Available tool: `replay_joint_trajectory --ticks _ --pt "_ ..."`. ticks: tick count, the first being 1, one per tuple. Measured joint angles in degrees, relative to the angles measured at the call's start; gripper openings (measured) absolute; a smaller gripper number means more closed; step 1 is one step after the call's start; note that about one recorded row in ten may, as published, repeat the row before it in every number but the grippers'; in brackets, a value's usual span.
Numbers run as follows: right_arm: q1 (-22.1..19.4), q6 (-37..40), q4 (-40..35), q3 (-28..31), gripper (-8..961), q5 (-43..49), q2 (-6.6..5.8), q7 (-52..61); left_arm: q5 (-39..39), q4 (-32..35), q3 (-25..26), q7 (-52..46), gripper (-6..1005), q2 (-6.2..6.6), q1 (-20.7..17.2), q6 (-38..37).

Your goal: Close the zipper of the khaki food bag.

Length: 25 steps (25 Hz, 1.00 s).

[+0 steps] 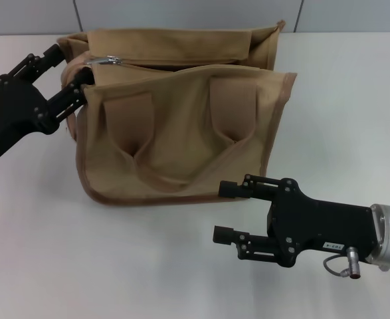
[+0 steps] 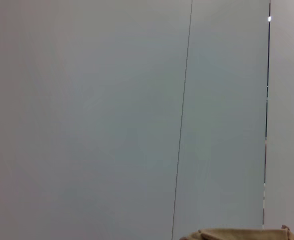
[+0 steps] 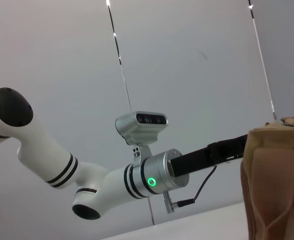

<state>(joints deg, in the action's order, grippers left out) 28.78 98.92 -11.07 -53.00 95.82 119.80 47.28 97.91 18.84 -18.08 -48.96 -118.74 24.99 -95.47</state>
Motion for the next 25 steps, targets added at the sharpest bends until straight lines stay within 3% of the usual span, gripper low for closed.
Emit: replay_joint_trajectory --ticks 2,5,10,25 --pt "0.0 0.0 0.0 0.0 685 0.0 0.00 0.0 -0.1 0.0 0.1 0.0 797 0.00 0.0 0.0" --pt "0.0 -0.2 0.0 0.0 684 -0.1 0.00 0.0 -0.1 0.0 0.4 0.1 612 0.00 -0.1 0.0" --pt "0.1 -0.8 0.2 0.0 685 -0.1 0.00 0.0 -0.2 0.1 0.5 0.1 401 -0.01 -0.2 -0.1" --pt "0.1 -0.9 0.5 0.0 684 -0.7 0.00 0.0 -0.4 -0.3 0.6 0.8 113 -0.08 -0.5 -0.9"
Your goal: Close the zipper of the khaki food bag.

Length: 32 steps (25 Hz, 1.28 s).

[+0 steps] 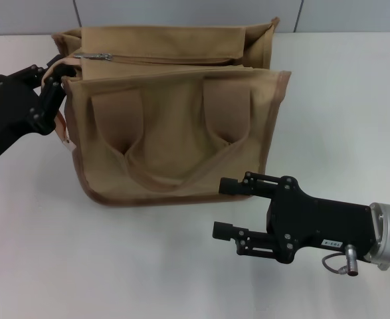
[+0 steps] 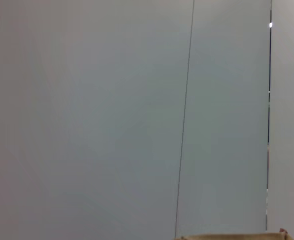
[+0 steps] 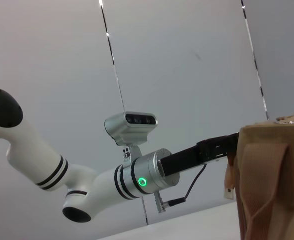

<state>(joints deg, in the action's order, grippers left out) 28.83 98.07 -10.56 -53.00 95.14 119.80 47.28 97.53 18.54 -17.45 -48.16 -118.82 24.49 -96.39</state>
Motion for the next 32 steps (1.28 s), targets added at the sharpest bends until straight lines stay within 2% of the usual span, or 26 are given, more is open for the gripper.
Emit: replay_joint_trajectory --ticks 2,14,20,25,32 --pt "0.0 0.1 0.0 0.0 684 -0.1 0.00 0.0 0.0 -0.2 0.0 0.0 71 -0.01 0.0 -0.4" --pt "-0.6 4.4 0.3 0.0 684 -2.6 0.00 0.0 -2.3 -3.9 0.3 -0.5 41 -0.15 3.1 -2.7" --pt "-1.2 6.9 3.5 0.0 684 -12.3 -0.01 0.0 -3.0 -7.0 0.5 -0.1 37 -0.23 5.6 -3.2" --pt "0.5 7.8 5.5 0.0 684 -20.2 0.04 3.0 -3.5 -9.0 0.6 0.0 37 -0.34 7.3 -7.9" --pt "4.6 6.8 5.2 0.3 685 -23.5 -0.01 16.7 -4.6 -10.4 0.9 -0.1 38 -0.32 7.7 -5.5"
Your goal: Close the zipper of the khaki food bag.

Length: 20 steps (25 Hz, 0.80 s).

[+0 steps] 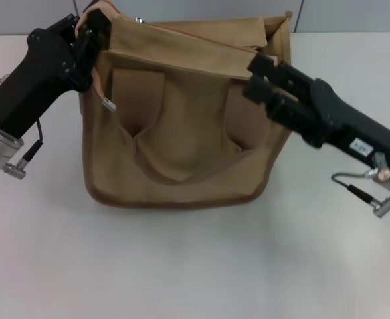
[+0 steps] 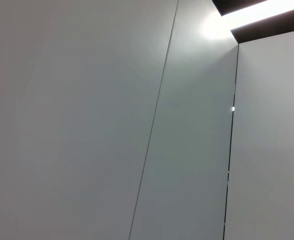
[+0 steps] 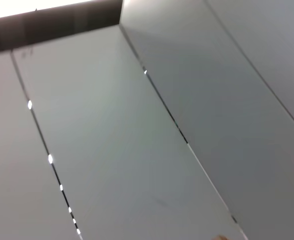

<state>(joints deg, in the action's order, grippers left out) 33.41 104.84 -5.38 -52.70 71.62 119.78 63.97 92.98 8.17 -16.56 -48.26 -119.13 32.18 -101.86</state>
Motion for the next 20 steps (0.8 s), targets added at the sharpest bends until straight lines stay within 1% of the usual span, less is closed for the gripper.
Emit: replay_joint_trajectory --ticks 1,3,9,11,14,17,20 --pt "0.6 0.0 0.0 0.2 685 -0.6 0.00 2.8 0.0 -0.3 0.0 0.0 38 -0.02 0.0 0.1" --pt "1.8 -0.2 0.2 0.4 685 -3.2 0.00 12.0 -0.1 -0.9 0.1 0.0 38 -0.04 0.1 0.2" --pt "5.8 -1.3 -0.2 0.5 685 -11.1 -0.07 46.1 -0.1 -1.5 0.0 0.1 38 -0.05 0.8 0.0" --pt "7.3 -2.7 -0.3 0.5 685 -12.3 -0.12 56.5 -0.1 -1.8 0.0 0.2 38 -0.05 1.1 -0.1" --pt "9.5 -7.1 -0.3 0.2 685 -12.6 -0.06 70.6 0.0 -2.2 0.2 0.2 38 -0.05 1.5 -0.1" --pt "11.1 -10.9 0.0 -1.2 685 -12.1 0.01 77.0 0.0 -2.3 0.2 0.5 38 -0.04 1.9 -0.1" --pt "12.0 -13.4 0.2 -3.7 685 -12.0 0.01 77.9 0.0 -3.3 0.3 2.1 38 -0.04 2.2 0.1"
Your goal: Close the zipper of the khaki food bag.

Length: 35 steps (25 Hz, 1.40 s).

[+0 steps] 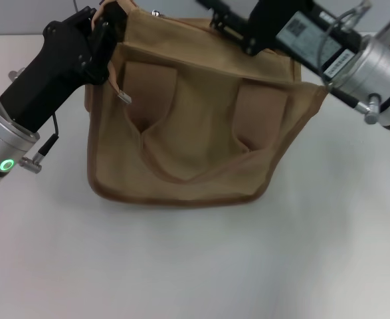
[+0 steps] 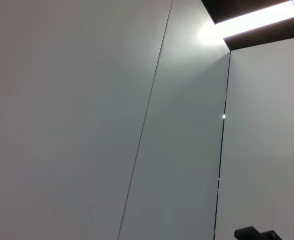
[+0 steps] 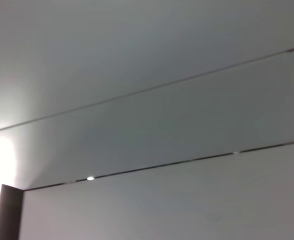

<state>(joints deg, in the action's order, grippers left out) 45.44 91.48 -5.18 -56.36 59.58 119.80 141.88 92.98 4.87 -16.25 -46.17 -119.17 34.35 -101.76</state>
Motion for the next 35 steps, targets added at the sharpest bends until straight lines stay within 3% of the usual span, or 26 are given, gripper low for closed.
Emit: replay_joint_trajectory --ticks 15,35 --pt "1.2 -2.3 2.9 -4.7 685 0.0 0.09 -0.3 0.0 -1.4 0.1 2.7 37 0.00 0.2 0.6" --pt "4.1 -5.9 1.9 -5.5 672 0.0 0.09 -3.0 0.3 -2.7 -0.1 2.6 36 0.00 1.7 0.3"
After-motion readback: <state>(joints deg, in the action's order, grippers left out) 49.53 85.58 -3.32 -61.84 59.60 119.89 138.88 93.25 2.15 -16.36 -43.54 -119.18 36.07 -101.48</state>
